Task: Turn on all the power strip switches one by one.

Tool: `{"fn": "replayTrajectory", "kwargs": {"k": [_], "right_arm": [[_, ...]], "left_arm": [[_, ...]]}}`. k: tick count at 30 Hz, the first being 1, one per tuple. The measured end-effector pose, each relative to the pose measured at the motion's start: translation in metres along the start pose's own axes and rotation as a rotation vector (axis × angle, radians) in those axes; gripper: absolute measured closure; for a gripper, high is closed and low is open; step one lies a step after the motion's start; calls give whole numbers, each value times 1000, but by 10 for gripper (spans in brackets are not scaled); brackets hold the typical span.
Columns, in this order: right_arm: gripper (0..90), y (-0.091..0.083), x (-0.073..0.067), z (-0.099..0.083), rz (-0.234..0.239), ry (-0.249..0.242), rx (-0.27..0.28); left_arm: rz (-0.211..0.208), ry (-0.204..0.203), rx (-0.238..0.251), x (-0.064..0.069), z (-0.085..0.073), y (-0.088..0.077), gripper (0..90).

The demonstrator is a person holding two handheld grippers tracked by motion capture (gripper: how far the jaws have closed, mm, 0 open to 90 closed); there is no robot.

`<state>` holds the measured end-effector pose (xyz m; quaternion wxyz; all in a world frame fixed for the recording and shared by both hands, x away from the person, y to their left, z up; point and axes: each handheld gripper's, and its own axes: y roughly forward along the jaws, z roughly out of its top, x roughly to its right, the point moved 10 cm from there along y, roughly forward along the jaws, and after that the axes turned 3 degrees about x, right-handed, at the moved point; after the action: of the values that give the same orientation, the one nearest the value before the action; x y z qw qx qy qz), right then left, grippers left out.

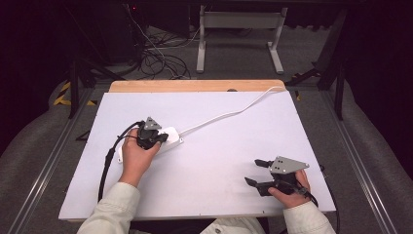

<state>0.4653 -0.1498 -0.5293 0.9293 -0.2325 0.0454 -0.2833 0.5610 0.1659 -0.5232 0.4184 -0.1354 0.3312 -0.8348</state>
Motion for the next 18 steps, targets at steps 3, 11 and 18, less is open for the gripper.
{"fn": "replayTrajectory", "kwargs": {"k": [3, 11, 18], "right_arm": [[273, 0, 0, 0, 1, 1, 1], [273, 0, 0, 0, 2, 3, 4], [272, 0, -1, 0, 4, 2, 1]], "left_arm": [[-1, -3, -1, -1, 0, 2, 900], [2, -12, -2, 0, -2, 5, 900], [-1, -24, 14, 0, -4, 6, 900]]}}
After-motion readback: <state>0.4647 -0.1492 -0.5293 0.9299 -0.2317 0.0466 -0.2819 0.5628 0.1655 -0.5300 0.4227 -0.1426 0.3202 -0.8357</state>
